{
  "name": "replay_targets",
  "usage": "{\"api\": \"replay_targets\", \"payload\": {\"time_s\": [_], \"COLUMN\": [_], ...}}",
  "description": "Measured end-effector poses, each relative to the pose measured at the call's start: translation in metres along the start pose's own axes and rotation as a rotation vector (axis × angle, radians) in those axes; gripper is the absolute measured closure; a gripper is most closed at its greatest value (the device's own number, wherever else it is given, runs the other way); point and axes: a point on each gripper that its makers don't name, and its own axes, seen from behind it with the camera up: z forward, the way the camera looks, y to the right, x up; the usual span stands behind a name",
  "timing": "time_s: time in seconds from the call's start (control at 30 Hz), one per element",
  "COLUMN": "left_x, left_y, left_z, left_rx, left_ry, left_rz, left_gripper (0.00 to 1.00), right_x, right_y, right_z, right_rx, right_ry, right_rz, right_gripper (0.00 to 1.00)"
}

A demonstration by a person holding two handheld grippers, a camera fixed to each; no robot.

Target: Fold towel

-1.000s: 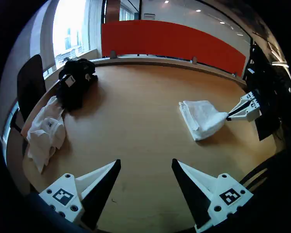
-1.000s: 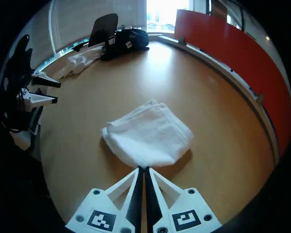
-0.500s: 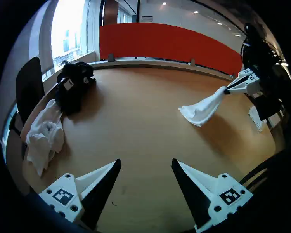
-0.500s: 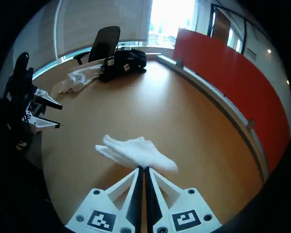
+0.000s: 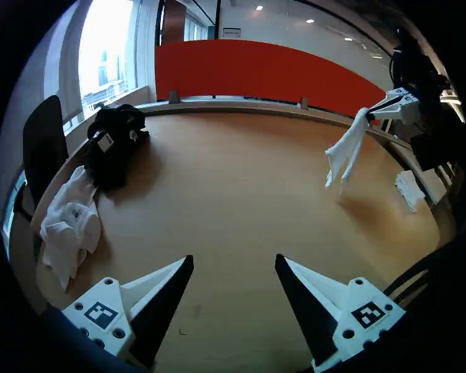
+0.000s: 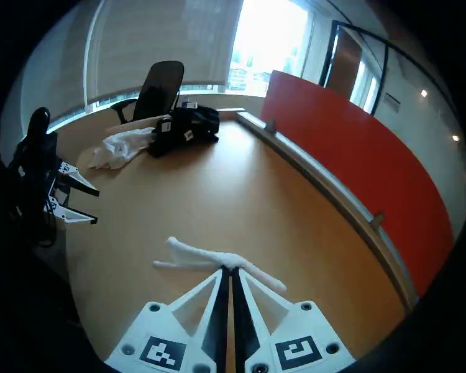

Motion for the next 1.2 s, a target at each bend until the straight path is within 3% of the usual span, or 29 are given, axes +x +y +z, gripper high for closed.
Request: {"api": "replay_targets", "payload": {"time_s": [0.5,1.2], "left_x": [0.006,0.009], "left_y": [0.009,0.020], "left_z": [0.006,0.010], "left_rx": [-0.023,-0.023], "left_ry": [-0.006,-0.014], "left_rz": [-0.008,0.021], "left_gripper": [0.02,0.02], "right_x": [-0.023,-0.083], "right_y": [0.052,0.119], "right_z": [-0.052,-0.109], "right_rx": [-0.085,-0.156], "right_ry": [-0.008,-0.045], "right_rz": [0.059,0.182], "right_gripper": [0.97,0.97]}}
